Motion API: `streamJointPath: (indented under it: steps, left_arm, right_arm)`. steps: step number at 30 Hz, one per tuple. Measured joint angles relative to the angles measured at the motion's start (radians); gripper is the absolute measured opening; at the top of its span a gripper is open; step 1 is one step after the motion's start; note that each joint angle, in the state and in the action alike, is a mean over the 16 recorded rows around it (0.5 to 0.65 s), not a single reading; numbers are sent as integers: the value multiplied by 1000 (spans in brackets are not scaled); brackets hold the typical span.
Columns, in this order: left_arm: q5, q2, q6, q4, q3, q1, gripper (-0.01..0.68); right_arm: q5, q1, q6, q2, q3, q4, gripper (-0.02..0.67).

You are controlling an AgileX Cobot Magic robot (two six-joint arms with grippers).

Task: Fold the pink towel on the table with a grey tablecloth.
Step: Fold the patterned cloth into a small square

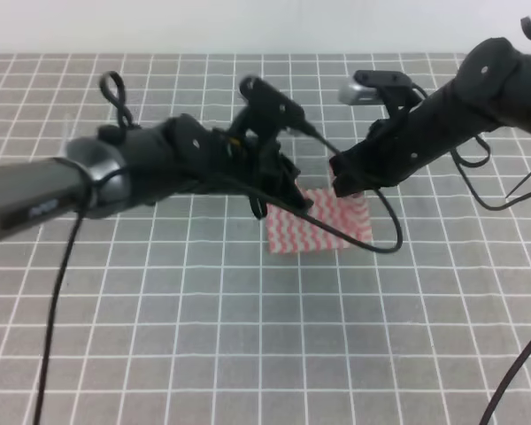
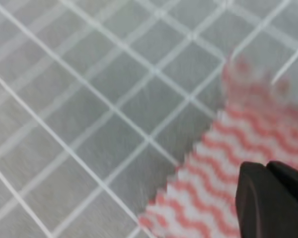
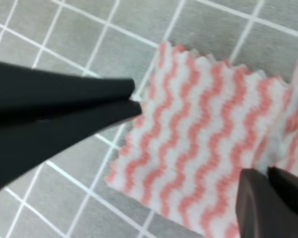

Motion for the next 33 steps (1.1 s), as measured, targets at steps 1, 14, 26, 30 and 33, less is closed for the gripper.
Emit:
streamJointPath:
  steps: [1,14,26,30,33]
  left_arm:
    - [2,-15,0,0,0,2,-2]
    - [58,-165,-7,-3,0,47,-2]
    - [93,-179,-19,-6,0,60,-2]
    - [94,-179,-19,-6,0,60,-2]
    - [94,-179,-19,-6,0,60,-2]
  right_arm:
    - [-4,5,-1,1,0,2,-14]
    - [-46,68,-5,15,0,38,-14]
    - [-67,122,-8,55,0,78,-15]
    - [-79,134,-9,62,0,83,-15]
    - [-88,139,-9,66,0,85,-15]
